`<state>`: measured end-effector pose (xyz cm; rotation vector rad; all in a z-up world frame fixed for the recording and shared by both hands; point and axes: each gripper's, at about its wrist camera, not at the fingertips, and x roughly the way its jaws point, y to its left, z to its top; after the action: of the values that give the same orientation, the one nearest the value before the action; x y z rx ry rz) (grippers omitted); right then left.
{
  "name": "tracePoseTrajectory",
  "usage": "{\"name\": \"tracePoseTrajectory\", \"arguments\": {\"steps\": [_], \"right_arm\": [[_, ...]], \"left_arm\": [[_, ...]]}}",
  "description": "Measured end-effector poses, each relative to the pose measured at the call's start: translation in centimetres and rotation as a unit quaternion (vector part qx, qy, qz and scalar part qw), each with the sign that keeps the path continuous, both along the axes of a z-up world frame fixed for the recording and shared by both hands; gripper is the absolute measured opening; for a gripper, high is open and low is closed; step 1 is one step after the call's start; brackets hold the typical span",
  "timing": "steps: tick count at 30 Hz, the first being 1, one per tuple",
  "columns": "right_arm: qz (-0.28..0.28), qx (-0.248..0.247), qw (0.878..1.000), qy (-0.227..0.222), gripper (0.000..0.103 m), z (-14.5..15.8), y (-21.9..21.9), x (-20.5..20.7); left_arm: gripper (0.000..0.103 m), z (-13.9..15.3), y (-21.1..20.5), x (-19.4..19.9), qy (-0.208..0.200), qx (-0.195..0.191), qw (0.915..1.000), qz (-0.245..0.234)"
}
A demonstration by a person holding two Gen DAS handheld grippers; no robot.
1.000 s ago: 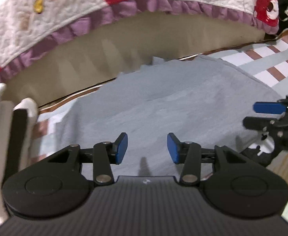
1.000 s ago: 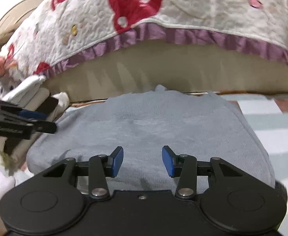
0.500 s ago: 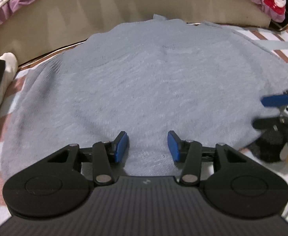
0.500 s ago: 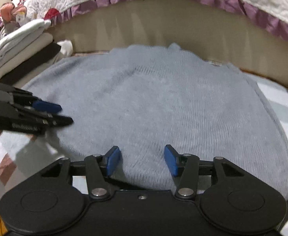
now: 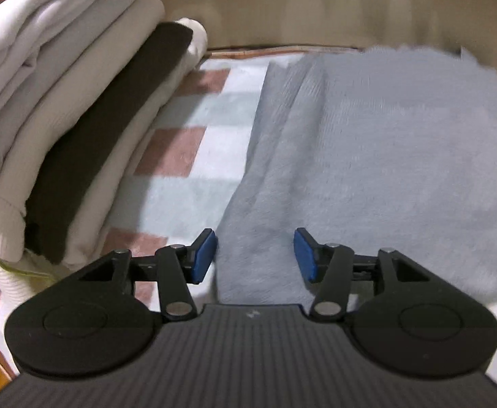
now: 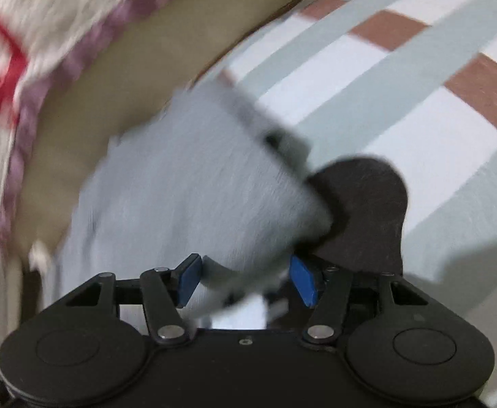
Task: Fold clothes
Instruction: 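Grasp the folded cardigan edge with the right gripper and lift it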
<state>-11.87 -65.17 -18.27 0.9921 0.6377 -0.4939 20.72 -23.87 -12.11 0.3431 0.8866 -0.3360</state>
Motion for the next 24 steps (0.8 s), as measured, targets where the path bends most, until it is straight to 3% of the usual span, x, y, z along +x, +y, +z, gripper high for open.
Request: {"name": "tracePoseTrajectory", "arguments": {"steps": [4,7,8,9,12,14,15,19,21,23,24], "right_arm": [[-0.045,-0.042,0.997,-0.046,0.066,-1.1,-0.4,1.0],[-0.045,-0.087,0.994,-0.051,0.064,-1.2,-0.5,2.7],[-0.041,-0.099,0.993,-0.055,0.038,-1.1,-0.5,3.0],[-0.032,-0.104,0.992,-0.065,0.024,-0.8,-0.6,2.9],[-0.024,-0.156,0.985,-0.074,0.012,2.0,0.0,2.2],[-0.016,-0.189,0.980,-0.061,0.012,3.7,0.2,1.8],[-0.014,-0.186,0.982,-0.038,0.012,3.1,-0.2,2.1],[-0.029,-0.112,0.993,-0.011,0.020,0.7,-1.6,2.4],[-0.038,-0.079,0.996,-0.018,0.028,0.2,-2.1,2.2],[-0.047,-0.053,0.997,-0.031,0.034,0.0,-2.5,1.8],[-0.052,-0.040,0.997,-0.038,0.037,-0.1,-2.6,1.6]], "left_arm": [[0.055,-0.7,1.7,0.8,0.033,-0.016,0.9987,0.036],[0.058,-0.4,2.4,0.4,0.019,-0.020,0.9983,0.052],[0.058,-0.1,2.1,0.2,0.019,-0.024,0.9987,0.041],[0.057,0.3,1.9,0.0,0.018,-0.028,0.9990,0.031],[0.055,1.3,1.3,-0.5,0.017,-0.041,0.9990,-0.001],[0.055,2.0,0.8,-0.9,0.015,-0.050,0.9984,-0.022],[0.055,2.3,0.6,-1.1,0.015,-0.054,0.9979,-0.032],[0.055,3.7,-0.4,-1.9,0.013,-0.071,0.9945,-0.076],[0.055,4.4,-3.7,-3.0,0.015,-0.076,0.9845,-0.157],[0.054,5.1,-7.1,-4.1,0.018,-0.080,0.9682,-0.236],[0.052,4.8,-8.6,-4.6,0.031,-0.080,0.9636,-0.253]]}}
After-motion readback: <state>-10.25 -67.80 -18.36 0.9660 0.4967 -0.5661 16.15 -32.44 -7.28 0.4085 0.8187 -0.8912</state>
